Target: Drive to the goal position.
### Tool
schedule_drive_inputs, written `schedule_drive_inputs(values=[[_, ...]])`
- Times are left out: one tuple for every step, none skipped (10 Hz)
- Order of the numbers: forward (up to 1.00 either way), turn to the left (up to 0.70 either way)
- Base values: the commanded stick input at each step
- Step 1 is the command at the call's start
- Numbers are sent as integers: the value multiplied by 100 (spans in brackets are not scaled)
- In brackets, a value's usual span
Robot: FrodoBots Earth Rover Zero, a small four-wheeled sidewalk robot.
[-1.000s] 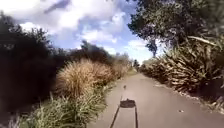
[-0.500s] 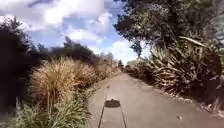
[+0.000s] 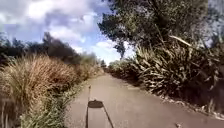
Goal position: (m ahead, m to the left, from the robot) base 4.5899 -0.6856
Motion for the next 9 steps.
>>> schedule_drive_inputs(values=[[70, 4], [70, 26], [70, 35], [70, 35], [70, 35], [70, 35], [70, 35], [70, 35], [70, 35]])
